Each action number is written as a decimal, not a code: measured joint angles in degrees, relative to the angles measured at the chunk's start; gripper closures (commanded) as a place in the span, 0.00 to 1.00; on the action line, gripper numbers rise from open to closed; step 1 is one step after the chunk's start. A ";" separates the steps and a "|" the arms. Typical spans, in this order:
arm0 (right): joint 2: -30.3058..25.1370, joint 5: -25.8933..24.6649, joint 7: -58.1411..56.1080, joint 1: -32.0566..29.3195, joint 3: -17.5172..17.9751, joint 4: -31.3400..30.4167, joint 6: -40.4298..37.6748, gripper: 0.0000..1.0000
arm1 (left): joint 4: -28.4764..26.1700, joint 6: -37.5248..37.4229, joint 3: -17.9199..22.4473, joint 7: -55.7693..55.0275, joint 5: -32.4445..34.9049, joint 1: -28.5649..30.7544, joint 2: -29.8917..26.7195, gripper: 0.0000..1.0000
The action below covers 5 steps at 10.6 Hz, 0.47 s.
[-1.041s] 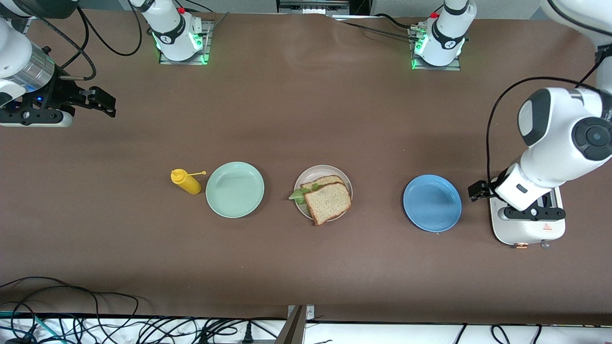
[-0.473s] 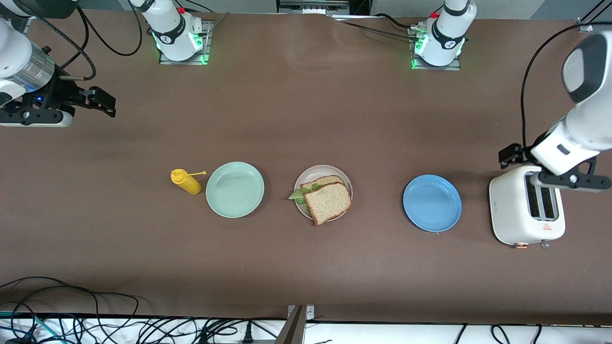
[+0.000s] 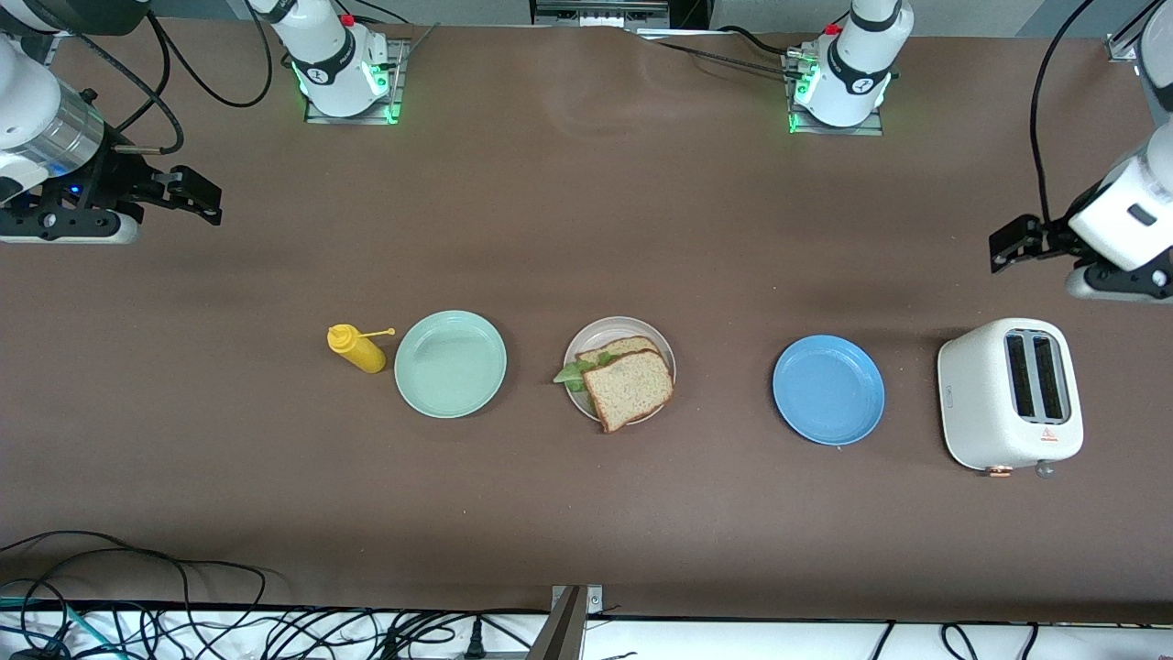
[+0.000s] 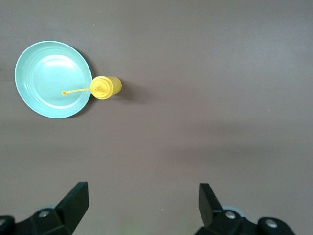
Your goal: Make sandwich on beige plate with both arms
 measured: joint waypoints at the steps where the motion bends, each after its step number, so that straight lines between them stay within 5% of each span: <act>1: 0.00 0.36 0.00 -0.01 -0.16 0.00 0.00 0.00 | 0.00 -1.47 0.00 0.00 -1.12 0.02 -1.11 0.00; 5: -0.01 0.54 -0.02 -0.04 -0.70 0.01 -0.04 0.00 | 2.69 -7.89 0.00 0.00 -5.98 0.54 -3.71 0.00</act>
